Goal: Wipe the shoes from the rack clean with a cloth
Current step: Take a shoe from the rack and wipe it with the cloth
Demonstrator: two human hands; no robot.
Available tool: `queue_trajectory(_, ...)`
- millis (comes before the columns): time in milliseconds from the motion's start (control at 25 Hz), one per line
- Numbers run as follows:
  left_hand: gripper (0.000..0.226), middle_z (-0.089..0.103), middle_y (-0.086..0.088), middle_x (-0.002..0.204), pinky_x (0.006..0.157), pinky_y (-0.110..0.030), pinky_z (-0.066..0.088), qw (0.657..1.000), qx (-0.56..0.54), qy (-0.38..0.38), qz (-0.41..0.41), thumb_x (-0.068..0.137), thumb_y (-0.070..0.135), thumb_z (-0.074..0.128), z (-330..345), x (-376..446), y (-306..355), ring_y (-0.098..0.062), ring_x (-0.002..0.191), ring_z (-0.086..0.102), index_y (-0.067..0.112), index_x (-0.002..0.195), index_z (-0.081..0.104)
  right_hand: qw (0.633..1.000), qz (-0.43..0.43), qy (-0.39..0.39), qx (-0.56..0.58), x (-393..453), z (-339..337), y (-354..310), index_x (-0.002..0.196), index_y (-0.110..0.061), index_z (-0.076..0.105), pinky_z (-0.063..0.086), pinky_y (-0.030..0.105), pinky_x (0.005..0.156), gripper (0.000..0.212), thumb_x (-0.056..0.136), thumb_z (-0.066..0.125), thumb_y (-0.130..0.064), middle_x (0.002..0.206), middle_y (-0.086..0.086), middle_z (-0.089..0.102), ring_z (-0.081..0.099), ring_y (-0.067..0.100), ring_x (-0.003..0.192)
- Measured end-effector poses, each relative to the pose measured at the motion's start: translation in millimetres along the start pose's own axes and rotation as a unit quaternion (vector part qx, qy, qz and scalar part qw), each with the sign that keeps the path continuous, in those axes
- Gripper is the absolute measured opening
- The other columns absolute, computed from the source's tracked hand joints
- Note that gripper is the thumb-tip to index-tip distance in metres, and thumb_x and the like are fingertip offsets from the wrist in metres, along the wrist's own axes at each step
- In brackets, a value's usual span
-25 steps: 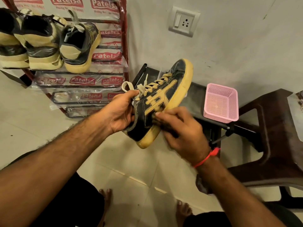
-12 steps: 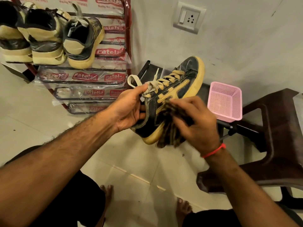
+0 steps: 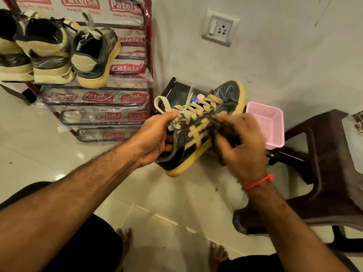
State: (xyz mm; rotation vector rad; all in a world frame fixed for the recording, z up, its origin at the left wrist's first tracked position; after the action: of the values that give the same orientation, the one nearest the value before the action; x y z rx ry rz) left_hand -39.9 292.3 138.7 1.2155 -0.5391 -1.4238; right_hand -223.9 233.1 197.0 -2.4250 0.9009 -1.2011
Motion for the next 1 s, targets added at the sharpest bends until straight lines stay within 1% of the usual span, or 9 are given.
queue_trajectory(120, 0.022, 0.077, -0.012, 0.106, 0.087, -0.045, 0.059, 0.999, 0.037, 0.016, 0.02, 0.103, 0.025, 0.055, -2.0, 1.2, -0.6, -0.028, 0.097, 0.072, 0.011, 0.116, 0.067, 0.993, -0.082, -0.081, -0.001, -18.5, 22.1, -22.0, 0.118, -0.004, 0.07, 0.049, 0.019, 0.092, 0.04, 0.079, 0.077, -0.001, 0.108, 0.013, 0.061, 0.059, 0.017, 0.1)
queue_trajectory(200, 0.018, 0.078, -0.01, 0.107, 0.089, -0.048, 0.06, 0.995, 0.088, 0.015, 0.048, 0.101, 0.02, 0.059, -0.4, 1.4, 1.3, -0.028, 0.101, 0.074, 0.013, 0.115, 0.067, 0.998, -0.038, -0.041, -0.008, 1.5, 6.0, 3.8, 0.119, -0.007, 0.07, 0.048, 0.018, 0.091, 0.039, 0.081, 0.074, 0.0, 0.106, 0.011, 0.062, 0.058, 0.014, 0.099)
queue_trajectory(320, 0.02, 0.078, 0.001, 0.109, 0.084, -0.033, 0.061, 0.976, 0.178, 0.016, 0.128, 0.1, 0.013, 0.062, 8.0, -3.2, 3.0, -0.014, 0.102, 0.074, 0.017, 0.119, 0.066, 0.999, 0.026, 0.034, -0.031, 13.5, -16.1, 25.3, 0.117, -0.007, 0.07, 0.038, 0.007, 0.09, 0.035, 0.082, 0.073, 0.0, 0.103, 0.012, 0.062, 0.055, 0.011, 0.095)
queue_trajectory(480, 0.046, 0.076, 0.005, 0.115, 0.099, -0.044, 0.057, 0.921, 0.31, 0.044, 0.232, 0.086, 0.042, 0.07, 6.3, -6.8, 4.8, -0.012, 0.109, 0.071, 0.018, 0.125, 0.067, 0.998, -0.025, -0.054, -0.022, -7.1, 11.8, 2.0, 0.119, -0.006, 0.07, 0.042, 0.01, 0.094, 0.04, 0.08, 0.074, 0.0, 0.109, 0.01, 0.062, 0.057, 0.012, 0.101)
queue_trajectory(560, 0.054, 0.075, 0.005, 0.116, 0.1, -0.044, 0.056, 0.917, 0.315, 0.043, 0.241, 0.081, 0.047, 0.067, 6.5, -7.0, 2.2, -0.011, 0.11, 0.071, 0.016, 0.126, 0.068, 0.999, -0.012, -0.031, -0.018, 4.7, 1.6, 13.8, 0.118, -0.007, 0.07, 0.042, 0.011, 0.093, 0.038, 0.081, 0.073, 0.001, 0.107, 0.01, 0.064, 0.058, 0.014, 0.1)
queue_trajectory(680, 0.041, 0.074, 0.007, 0.118, 0.102, -0.037, 0.055, 0.917, 0.303, 0.029, 0.258, 0.085, 0.035, 0.074, 11.8, -8.0, -1.6, -0.007, 0.11, 0.07, 0.024, 0.123, 0.066, 0.998, 0.039, 0.044, -0.036, 14.3, -19.1, 33.1, 0.115, -0.006, 0.071, 0.04, 0.009, 0.09, 0.032, 0.083, 0.074, -0.001, 0.101, 0.009, 0.066, 0.06, 0.017, 0.095)
queue_trajectory(840, 0.031, 0.076, 0.008, 0.11, 0.093, -0.029, 0.059, 0.939, 0.25, -0.008, 0.235, 0.093, 0.01, 0.07, 15.4, -6.1, -8.1, -0.008, 0.106, 0.072, 0.023, 0.121, 0.065, 0.999, 0.043, 0.02, 0.017, 1.0, -4.1, 12.5, 0.117, -0.005, 0.069, 0.046, 0.015, 0.092, 0.033, 0.085, 0.072, -0.005, 0.105, 0.009, 0.065, 0.06, 0.015, 0.099)
queue_trajectory(920, 0.029, 0.077, 0.006, 0.109, 0.089, -0.031, 0.059, 0.952, 0.208, -0.029, 0.223, 0.092, 0.014, 0.074, 18.4, -6.3, -15.0, -0.014, 0.105, 0.072, 0.025, 0.119, 0.066, 0.999, -0.011, -0.014, 0.045, -6.4, 8.6, -13.4, 0.118, -0.006, 0.069, 0.048, 0.02, 0.095, 0.035, 0.084, 0.071, -0.005, 0.108, 0.01, 0.065, 0.061, 0.015, 0.103)
queue_trajectory(1000, 0.03, 0.076, 0.005, 0.108, 0.091, -0.037, 0.059, 0.924, 0.268, -0.008, 0.273, 0.09, 0.026, 0.074, 16.7, -5.8, -14.3, -0.016, 0.104, 0.071, 0.023, 0.119, 0.067, 0.998, -0.049, -0.019, 0.031, -1.6, 6.2, -15.9, 0.119, -0.006, 0.068, 0.049, 0.022, 0.096, 0.036, 0.084, 0.074, -0.001, 0.109, 0.009, 0.065, 0.061, 0.015, 0.104)
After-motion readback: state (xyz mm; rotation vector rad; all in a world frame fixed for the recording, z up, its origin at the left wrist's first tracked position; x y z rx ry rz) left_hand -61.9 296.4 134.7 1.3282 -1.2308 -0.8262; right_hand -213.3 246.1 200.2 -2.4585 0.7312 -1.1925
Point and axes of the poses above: each hand's wrist, its own x-axis towards the middle knuckle, its own z-axis out of the palm, y = z × x, the point moved 6 cm from there along x, towards the middle knuckle
